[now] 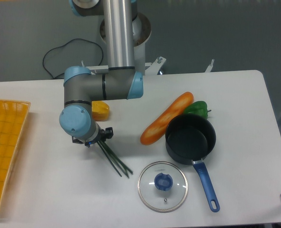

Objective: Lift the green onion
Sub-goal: 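Lift the green onions up off the table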

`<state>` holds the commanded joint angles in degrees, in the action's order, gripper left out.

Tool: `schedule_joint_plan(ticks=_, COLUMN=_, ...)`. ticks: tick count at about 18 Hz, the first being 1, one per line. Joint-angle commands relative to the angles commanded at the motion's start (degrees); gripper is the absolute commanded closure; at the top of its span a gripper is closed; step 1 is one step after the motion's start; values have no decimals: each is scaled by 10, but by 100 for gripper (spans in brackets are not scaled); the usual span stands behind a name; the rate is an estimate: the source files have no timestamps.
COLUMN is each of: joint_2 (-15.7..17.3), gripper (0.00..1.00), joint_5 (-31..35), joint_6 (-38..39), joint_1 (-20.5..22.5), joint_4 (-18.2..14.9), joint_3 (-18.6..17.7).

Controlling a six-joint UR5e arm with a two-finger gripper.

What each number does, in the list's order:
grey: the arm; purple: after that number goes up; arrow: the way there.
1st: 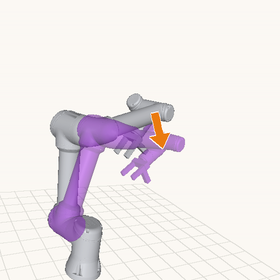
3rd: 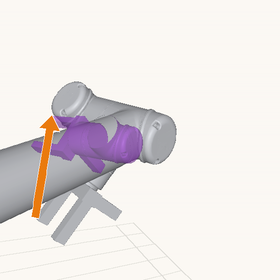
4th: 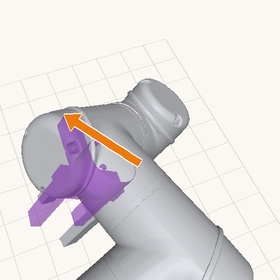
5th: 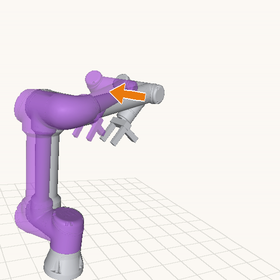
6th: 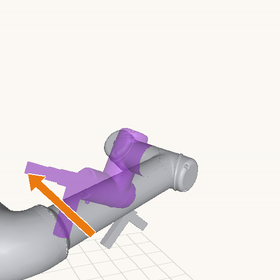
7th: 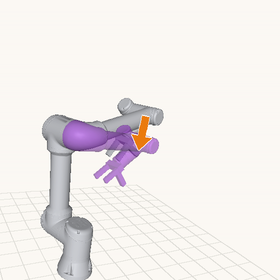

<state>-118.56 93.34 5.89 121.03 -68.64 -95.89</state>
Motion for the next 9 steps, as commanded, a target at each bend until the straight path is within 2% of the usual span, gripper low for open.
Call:
schedule_joint_plan(ticks=5, joint_2=-2, gripper=75, joint_5=1, joint_6=0, joint_1=1, joint_4=-1, joint_3=5)
schedule_joint_plan(ticks=7, joint_2=-4, gripper=76, joint_5=2, joint_6=0, joint_1=2, joint_4=-1, joint_3=12)
schedule_joint_plan(ticks=9, joint_2=-4, gripper=76, joint_5=2, joint_6=0, joint_1=2, joint_4=-17, joint_3=25)
